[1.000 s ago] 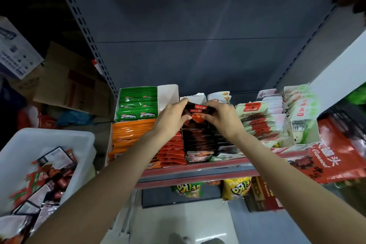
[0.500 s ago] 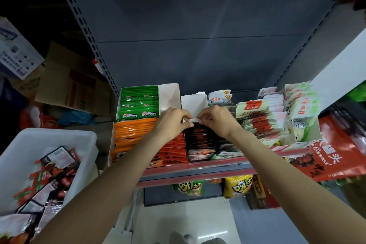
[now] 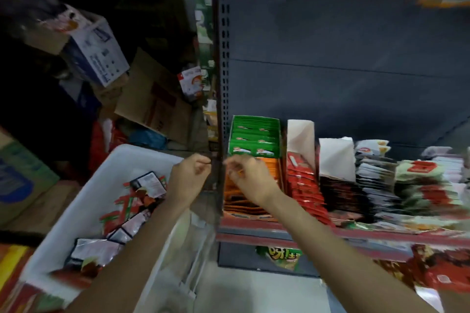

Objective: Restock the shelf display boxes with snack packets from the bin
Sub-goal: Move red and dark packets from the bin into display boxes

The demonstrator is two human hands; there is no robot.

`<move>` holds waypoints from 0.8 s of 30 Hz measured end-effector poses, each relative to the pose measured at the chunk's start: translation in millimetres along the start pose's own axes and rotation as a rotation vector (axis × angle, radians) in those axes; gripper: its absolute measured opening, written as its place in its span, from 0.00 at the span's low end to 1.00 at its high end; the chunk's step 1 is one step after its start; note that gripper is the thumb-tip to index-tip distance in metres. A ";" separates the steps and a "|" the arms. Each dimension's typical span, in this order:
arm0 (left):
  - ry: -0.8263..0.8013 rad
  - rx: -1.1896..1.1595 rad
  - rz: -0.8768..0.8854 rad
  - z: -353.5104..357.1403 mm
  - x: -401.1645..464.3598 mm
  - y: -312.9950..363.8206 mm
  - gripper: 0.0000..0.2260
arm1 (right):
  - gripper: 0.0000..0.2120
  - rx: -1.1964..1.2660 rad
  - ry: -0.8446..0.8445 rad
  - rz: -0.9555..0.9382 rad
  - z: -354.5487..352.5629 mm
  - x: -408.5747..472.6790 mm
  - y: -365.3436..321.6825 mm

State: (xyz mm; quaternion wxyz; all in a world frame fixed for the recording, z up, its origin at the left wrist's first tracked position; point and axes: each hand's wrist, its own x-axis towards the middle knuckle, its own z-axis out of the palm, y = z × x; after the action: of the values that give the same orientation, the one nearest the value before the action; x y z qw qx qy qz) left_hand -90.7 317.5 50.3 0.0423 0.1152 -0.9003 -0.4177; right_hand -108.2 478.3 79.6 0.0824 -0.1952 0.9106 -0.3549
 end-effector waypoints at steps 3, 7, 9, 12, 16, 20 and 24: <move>-0.034 0.174 -0.056 -46.5 5.7 -70.3 0.09 | 0.12 0.007 -0.106 -0.008 65.8 31.7 -38.2; -0.135 0.354 -0.166 -93.8 20.5 -164.8 0.06 | 0.17 -0.038 -0.260 0.137 145.7 68.4 -73.6; -0.235 0.405 -0.148 -107.5 28.5 -205.5 0.07 | 0.19 -0.052 -0.305 0.234 178.9 82.0 -83.1; -0.358 0.399 -0.127 -118.9 39.0 -250.8 0.14 | 0.23 -0.069 -0.335 0.356 218.5 98.8 -85.5; -0.520 0.394 -0.072 -121.6 42.4 -274.9 0.23 | 0.36 -0.056 -0.450 0.474 260.9 112.4 -76.6; -0.633 0.344 -0.067 -117.5 40.8 -285.2 0.33 | 0.42 -0.123 -0.482 0.565 290.4 116.7 -66.8; -0.595 0.187 -0.135 -110.5 40.2 -295.6 0.32 | 0.41 -0.240 -0.419 0.551 303.0 113.2 -62.0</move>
State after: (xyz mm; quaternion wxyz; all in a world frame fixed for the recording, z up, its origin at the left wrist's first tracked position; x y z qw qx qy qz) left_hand -59.8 41.1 -104.1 -0.2616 0.0509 -0.8979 -0.3505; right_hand -105.4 203.7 -102.2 0.3362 -0.0195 0.9275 -0.1624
